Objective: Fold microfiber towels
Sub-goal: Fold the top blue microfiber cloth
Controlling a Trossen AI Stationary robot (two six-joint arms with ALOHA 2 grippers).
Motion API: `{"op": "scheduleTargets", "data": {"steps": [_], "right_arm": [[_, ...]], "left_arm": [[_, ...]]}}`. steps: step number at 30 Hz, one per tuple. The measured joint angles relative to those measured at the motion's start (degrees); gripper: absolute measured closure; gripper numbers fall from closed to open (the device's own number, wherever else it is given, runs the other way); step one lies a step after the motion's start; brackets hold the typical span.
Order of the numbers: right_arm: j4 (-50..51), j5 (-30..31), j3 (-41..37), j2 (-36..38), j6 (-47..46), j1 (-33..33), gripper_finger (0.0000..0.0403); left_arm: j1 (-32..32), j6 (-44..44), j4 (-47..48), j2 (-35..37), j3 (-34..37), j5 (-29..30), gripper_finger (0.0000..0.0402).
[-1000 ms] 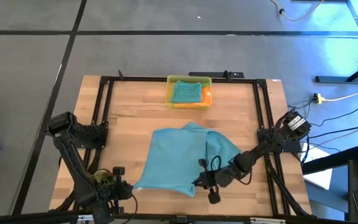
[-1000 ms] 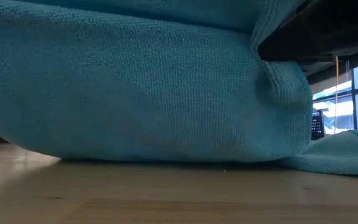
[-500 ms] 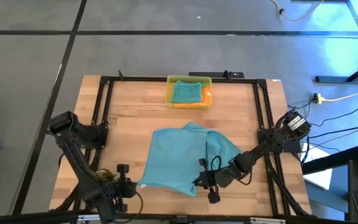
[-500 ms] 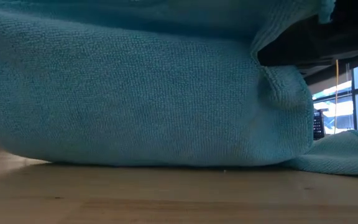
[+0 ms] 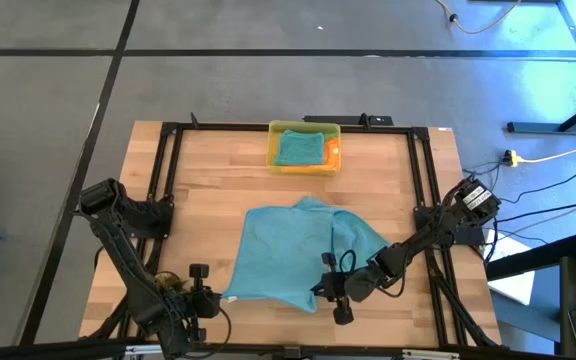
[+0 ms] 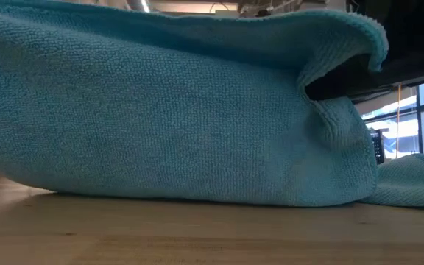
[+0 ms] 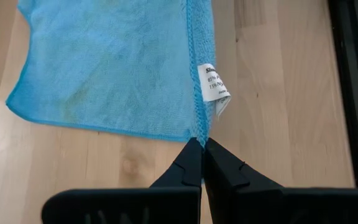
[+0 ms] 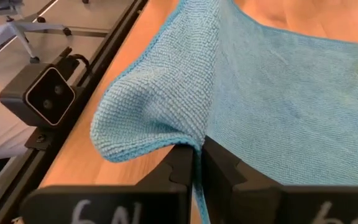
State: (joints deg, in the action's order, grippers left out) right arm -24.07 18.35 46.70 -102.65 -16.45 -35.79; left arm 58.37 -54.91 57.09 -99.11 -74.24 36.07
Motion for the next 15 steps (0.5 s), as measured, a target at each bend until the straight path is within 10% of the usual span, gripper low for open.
{"op": "scheduleTargets", "data": {"steps": [15], "right_arm": [[0.32,-1.81,0.0,0.0,-1.33,0.0,0.0283]], "left_arm": [[0.02,-0.05,-1.06,0.0,0.0,0.01,0.0401]]}}
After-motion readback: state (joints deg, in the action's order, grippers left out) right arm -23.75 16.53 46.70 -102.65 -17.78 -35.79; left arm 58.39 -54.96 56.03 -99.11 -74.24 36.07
